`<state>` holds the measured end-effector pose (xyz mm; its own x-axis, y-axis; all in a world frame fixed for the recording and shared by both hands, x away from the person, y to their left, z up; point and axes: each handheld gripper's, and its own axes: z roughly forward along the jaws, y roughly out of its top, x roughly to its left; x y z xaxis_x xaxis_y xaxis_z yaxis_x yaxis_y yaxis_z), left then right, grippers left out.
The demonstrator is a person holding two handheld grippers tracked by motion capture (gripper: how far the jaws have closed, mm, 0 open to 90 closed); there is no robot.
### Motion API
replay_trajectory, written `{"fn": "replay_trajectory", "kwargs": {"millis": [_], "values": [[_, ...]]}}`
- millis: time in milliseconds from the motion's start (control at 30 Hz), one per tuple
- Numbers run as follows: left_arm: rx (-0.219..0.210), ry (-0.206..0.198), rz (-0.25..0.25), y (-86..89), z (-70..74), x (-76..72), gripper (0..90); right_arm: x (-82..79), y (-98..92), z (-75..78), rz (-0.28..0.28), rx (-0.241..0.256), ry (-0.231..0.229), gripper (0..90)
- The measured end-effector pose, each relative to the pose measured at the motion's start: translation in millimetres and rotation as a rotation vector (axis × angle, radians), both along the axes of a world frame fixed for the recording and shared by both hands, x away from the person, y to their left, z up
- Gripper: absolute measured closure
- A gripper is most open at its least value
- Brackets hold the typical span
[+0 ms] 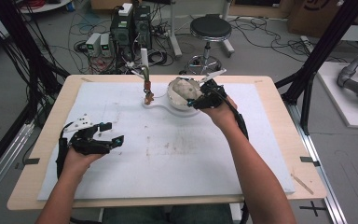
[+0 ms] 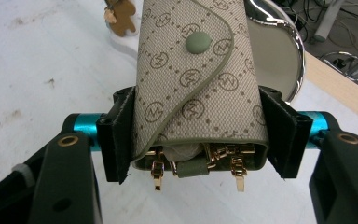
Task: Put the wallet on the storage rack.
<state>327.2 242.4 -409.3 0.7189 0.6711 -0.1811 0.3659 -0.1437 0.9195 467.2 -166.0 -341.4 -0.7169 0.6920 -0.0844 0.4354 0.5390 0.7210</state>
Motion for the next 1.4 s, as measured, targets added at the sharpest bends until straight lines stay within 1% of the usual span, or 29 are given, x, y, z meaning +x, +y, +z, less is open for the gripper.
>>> {"fn": "replay_trajectory", "kwargs": {"millis": [200, 433, 467, 500, 533, 633, 667, 700, 767, 800, 1033, 1067, 1300, 1367, 1400], "values": [[-0.001, 0.003, 0.002, 1.2, -0.7, 0.4, 16.3, 10.5, 6.2, -6.4, -0.009, -0.025, 0.010, 35.7], [0.000, 0.005, 0.001, 0.9, -1.4, 0.7, 16.2, 17.3, 11.4, -9.4, -0.005, -0.028, 0.009, 35.7], [0.002, 0.006, -0.001, 0.9, -1.5, 0.9, 16.3, 18.6, 12.7, -9.6, 0.001, -0.038, 0.006, 35.7], [0.001, 0.006, -0.001, 0.9, -1.7, 0.9, 16.3, 19.3, 15.2, -9.1, -0.004, -0.048, 0.020, 35.6], [0.000, 0.007, 0.000, 0.8, -1.9, 1.0, 16.3, 20.8, 16.9, -8.6, 0.000, -0.072, 0.013, 35.5], [0.002, 0.007, 0.001, 1.5, -1.9, 0.9, 16.3, 22.0, 20.0, -7.4, 0.000, -0.066, -0.003, 35.5], [0.002, 0.006, 0.001, 1.8, -2.0, 1.0, 16.3, 22.1, 20.4, -7.6, -0.003, -0.072, -0.003, 35.5], [0.000, 0.006, 0.001, 1.9, -2.1, 1.0, 16.3, 22.3, 21.1, -8.5, -0.005, -0.073, 0.004, 35.5], [-0.002, 0.009, 0.002, 2.1, -2.6, 1.0, 16.3, 23.2, 21.1, -9.9, -0.002, -0.091, 0.009, 35.4], [0.001, 0.008, -0.001, 2.4, -2.8, 1.3, 16.2, 22.9, 22.0, -11.0, -0.013, -0.090, 0.017, 35.4], [0.000, 0.011, 0.002, 1.6, -2.9, 0.7, 16.3, 24.5, 23.9, -13.4, -0.026, -0.115, 0.010, 34.8], [0.000, 0.011, 0.001, 1.7, -3.0, 0.7, 16.3, 25.0, 23.7, -14.0, -0.032, -0.117, 0.015, 34.6], [0.002, 0.014, 0.001, 1.0, -4.3, 1.2, 16.3, 25.1, 22.6, -13.8, -0.043, -0.120, 0.014, 33.9], [0.005, 0.014, 0.000, 0.5, -4.3, 1.2, 16.3, 24.7, 22.5, -13.1, -0.042, -0.117, 0.009, 33.5], [0.006, 0.014, -0.003, 0.3, -4.2, 1.2, 16.3, 24.3, 22.7, -13.1, -0.051, -0.115, 0.000, 32.9]]}}
